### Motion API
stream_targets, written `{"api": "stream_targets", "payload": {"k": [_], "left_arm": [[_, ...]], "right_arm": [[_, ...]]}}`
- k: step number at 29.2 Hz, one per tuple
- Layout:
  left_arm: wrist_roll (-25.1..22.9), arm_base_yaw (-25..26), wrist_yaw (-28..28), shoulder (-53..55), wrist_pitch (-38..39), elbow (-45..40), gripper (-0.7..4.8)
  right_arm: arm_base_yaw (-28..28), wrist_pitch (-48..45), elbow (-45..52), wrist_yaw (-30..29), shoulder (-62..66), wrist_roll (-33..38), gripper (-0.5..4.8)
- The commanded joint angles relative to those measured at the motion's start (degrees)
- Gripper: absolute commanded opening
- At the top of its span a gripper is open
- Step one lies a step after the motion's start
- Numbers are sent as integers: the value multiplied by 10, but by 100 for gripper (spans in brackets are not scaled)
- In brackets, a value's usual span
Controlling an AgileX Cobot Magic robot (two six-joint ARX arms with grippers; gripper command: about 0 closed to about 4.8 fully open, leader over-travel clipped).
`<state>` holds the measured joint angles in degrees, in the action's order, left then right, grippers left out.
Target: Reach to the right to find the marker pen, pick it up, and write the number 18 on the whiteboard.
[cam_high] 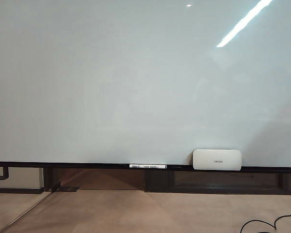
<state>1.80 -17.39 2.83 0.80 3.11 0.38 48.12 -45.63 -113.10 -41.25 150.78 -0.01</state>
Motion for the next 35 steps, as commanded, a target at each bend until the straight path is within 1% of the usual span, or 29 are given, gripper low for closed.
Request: {"api": "stream_targets", "payload": {"k": [1, 3, 7, 9, 12, 18, 21, 24, 28, 31, 35], "left_arm": [[2, 0, -1, 0, -1, 1, -5], [2, 0, -1, 0, -1, 1, -5], [2, 0, -1, 0, -1, 1, -5], [2, 0, -1, 0, -1, 1, -5], [2, 0, -1, 0, -1, 1, -5], [1, -1, 7, 0, -2, 2, -5], [2, -1, 21, 0, -2, 3, -5], [3, -1, 37, 0, -2, 3, -5], [12, -1, 42, 0, -4, 3, -5], [19, -1, 58, 0, -10, 6, -5], [32, -1, 75, 0, -11, 17, -5]], "right_arm": [[1, -13, -3, -7, -4, 2, 139], [1, -11, -3, -7, -4, 2, 135], [1, -8, -3, -5, -4, 2, 24], [1, -7, -3, 3, -4, 3, -4], [1, -12, -3, 9, -4, 21, -3], [2, -9, 0, 17, -24, 91, -3], [3, -7, 20, 37, -57, 96, -3], [8, 9, 60, 53, -110, 96, -3], [15, 85, 122, 86, -195, 90, -3], [17, 154, 172, 125, -267, 80, -3], [19, 228, 226, 135, -358, 59, -3]]}}
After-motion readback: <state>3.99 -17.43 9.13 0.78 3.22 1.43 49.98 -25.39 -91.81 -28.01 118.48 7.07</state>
